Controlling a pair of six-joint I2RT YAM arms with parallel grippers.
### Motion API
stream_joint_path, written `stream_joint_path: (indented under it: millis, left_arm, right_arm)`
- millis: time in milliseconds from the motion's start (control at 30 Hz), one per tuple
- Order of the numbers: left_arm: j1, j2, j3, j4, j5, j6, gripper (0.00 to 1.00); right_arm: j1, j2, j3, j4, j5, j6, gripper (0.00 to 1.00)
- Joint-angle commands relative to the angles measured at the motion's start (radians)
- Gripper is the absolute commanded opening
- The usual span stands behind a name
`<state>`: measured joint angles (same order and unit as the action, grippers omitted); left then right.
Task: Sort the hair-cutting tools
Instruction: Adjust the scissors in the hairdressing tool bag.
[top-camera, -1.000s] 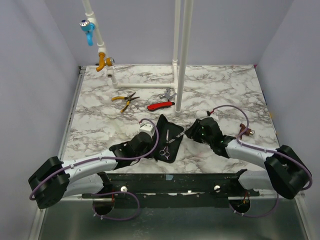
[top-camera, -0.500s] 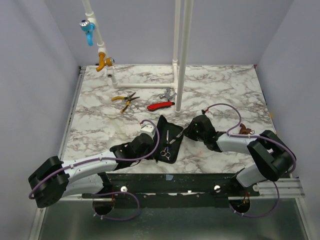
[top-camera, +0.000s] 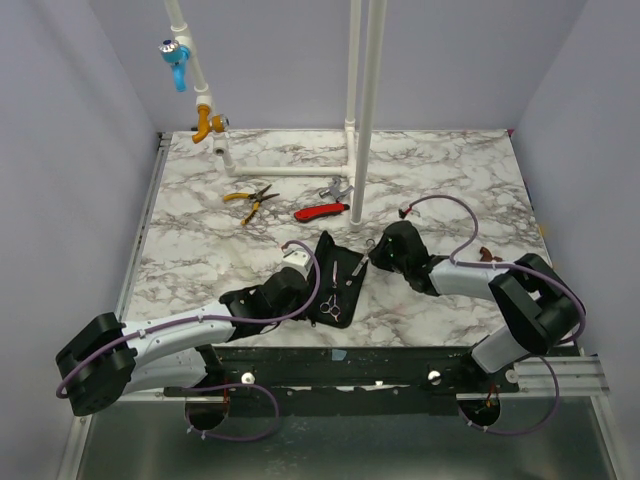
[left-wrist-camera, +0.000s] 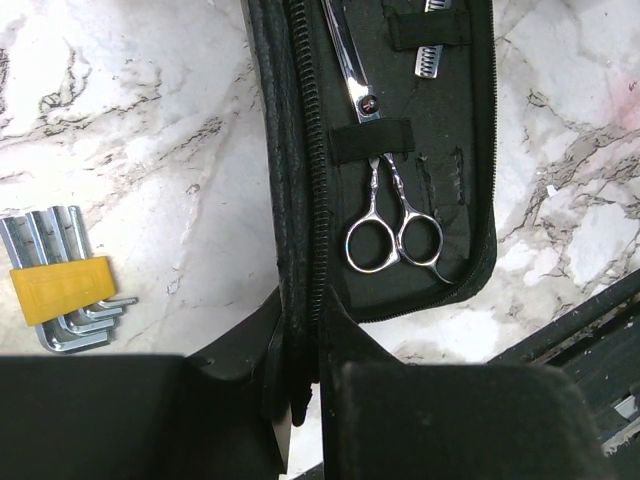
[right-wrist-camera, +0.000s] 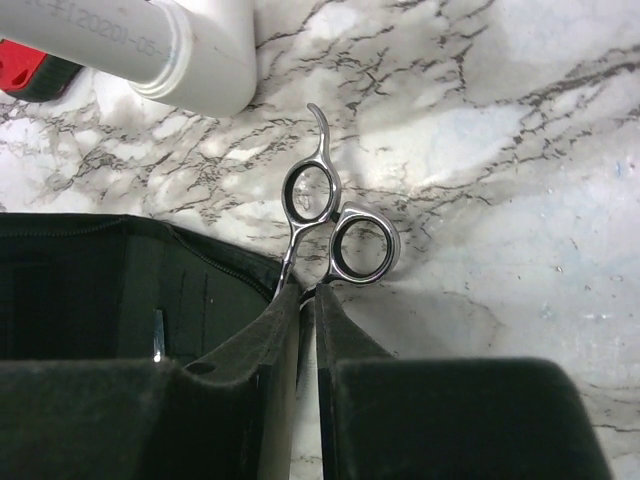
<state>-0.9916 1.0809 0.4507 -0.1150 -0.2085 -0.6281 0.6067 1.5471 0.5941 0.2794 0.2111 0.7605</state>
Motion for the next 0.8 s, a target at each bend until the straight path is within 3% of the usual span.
stream_joint_path:
  millis: [0, 133, 300, 600, 767]
  left_arm:
    - [-0.01, -0.013, 0.029, -0.022, 0.013, 0.024, 0.09]
    - [-0.012, -0.007, 0.032, -0.014, 0.017, 0.025, 0.09]
    - [-0.015, -0.007, 0.032, -0.014, 0.018, 0.025, 0.09]
    - [-0.028, 0.006, 0.056, -0.032, 0.032, 0.047, 0.08]
    - [-0.032, 0.002, 0.066, -0.038, 0.032, 0.063, 0.08]
  right_arm:
    - [-0.005, 0.009, 0.033, 0.013, -0.039, -0.095, 0.14]
    - [-0.005, -0.012, 0.024, -0.013, -0.08, -0.101, 0.16]
    - [-0.005, -0.073, -0.008, -0.03, 0.024, -0.052, 0.39]
    - [-0.012, -0.052, 0.088, -0.065, 0.133, -0.116, 0.47]
    - [-0.016, 0.001, 0.13, -0.087, 0.096, -0.157, 0.47]
